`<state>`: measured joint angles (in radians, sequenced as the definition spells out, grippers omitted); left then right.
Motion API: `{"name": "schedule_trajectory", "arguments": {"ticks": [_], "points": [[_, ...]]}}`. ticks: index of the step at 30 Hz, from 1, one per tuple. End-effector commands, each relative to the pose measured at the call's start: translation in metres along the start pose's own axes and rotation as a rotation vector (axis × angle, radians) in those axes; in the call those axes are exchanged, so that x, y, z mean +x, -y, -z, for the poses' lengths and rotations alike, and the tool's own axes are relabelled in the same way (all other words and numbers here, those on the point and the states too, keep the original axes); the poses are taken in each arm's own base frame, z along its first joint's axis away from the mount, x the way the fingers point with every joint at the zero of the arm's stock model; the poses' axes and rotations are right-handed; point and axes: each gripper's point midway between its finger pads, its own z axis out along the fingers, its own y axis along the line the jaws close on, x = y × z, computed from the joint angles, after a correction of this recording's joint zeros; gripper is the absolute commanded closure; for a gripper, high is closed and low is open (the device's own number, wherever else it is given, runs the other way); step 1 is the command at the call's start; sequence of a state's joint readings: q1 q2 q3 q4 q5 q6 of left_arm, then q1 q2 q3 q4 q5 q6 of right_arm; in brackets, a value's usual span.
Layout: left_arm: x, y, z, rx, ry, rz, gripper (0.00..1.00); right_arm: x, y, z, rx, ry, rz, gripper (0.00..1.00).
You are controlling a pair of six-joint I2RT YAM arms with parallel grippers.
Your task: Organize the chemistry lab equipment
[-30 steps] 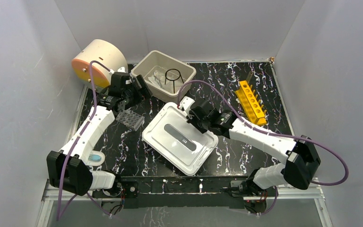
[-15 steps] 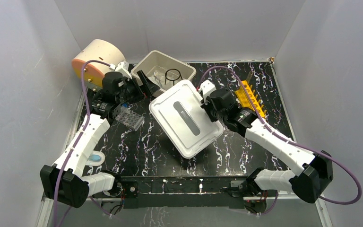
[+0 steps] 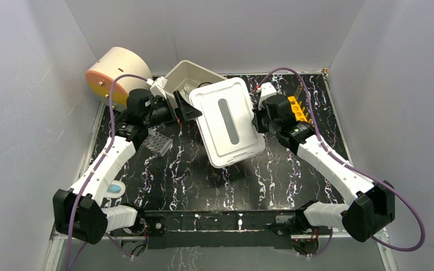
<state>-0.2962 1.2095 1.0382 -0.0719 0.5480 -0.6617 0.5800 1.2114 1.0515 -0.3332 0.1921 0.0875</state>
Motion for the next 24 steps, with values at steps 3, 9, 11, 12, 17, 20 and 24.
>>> {"name": "schedule_trajectory", "arguments": {"ticks": [3, 9, 11, 12, 17, 20, 24], "points": [[0.021, 0.018, -0.012, 0.196, -0.123, 0.087, 0.10, -0.058, -0.015, -0.007, -0.129, 0.153, -0.154, 0.97], [0.025, 0.021, -0.016, 0.229, -0.154, 0.150, 0.36, -0.063, -0.021, -0.013, -0.250, 0.140, -0.219, 0.97], [0.025, 0.023, -0.015, 0.248, -0.159, 0.167, 0.43, -0.066, -0.021, -0.014, -0.276, 0.145, -0.228, 0.97], [0.027, 0.024, -0.015, 0.256, -0.165, 0.176, 0.49, -0.067, -0.021, -0.015, -0.286, 0.143, -0.230, 0.97], [0.026, 0.029, -0.015, 0.288, -0.174, 0.200, 0.70, -0.070, -0.021, -0.021, -0.312, 0.139, -0.226, 0.97], [0.025, 0.031, -0.015, 0.293, -0.177, 0.204, 0.86, -0.071, -0.020, -0.024, -0.309, 0.138, -0.220, 0.96], [0.018, 0.034, -0.016, 0.290, -0.162, 0.205, 1.00, -0.072, -0.017, -0.029, -0.291, 0.125, -0.235, 0.87]]}}
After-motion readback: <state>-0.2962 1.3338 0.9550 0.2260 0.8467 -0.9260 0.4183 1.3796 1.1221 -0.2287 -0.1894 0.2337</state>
